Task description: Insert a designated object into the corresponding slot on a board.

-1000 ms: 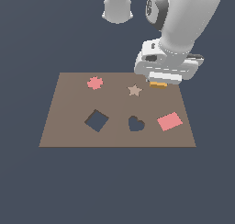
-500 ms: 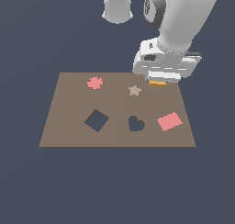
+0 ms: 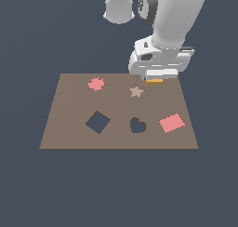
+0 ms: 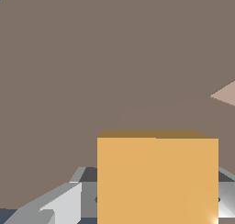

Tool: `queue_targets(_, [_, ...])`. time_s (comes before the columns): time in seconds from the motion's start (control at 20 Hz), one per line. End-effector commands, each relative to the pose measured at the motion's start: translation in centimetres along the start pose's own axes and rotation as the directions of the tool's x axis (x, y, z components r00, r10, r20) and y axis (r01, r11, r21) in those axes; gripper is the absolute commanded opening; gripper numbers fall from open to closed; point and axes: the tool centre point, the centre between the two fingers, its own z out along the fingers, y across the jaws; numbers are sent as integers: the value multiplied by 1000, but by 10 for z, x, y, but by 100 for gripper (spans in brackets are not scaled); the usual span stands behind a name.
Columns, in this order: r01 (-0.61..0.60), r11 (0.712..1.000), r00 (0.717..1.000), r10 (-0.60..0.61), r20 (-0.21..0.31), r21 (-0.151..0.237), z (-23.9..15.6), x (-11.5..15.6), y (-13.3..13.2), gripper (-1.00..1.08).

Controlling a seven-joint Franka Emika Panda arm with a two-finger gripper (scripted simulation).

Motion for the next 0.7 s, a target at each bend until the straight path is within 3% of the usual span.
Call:
queue_targets(0.0, [60, 998, 998, -60, -1, 0, -1, -5, 7, -100])
queue_targets(0.3, [233, 973, 973, -233, -1, 0, -1, -17, 30, -100])
queue_targets(0.65, [444, 896, 896, -444, -1, 0, -2, -26, 61, -100])
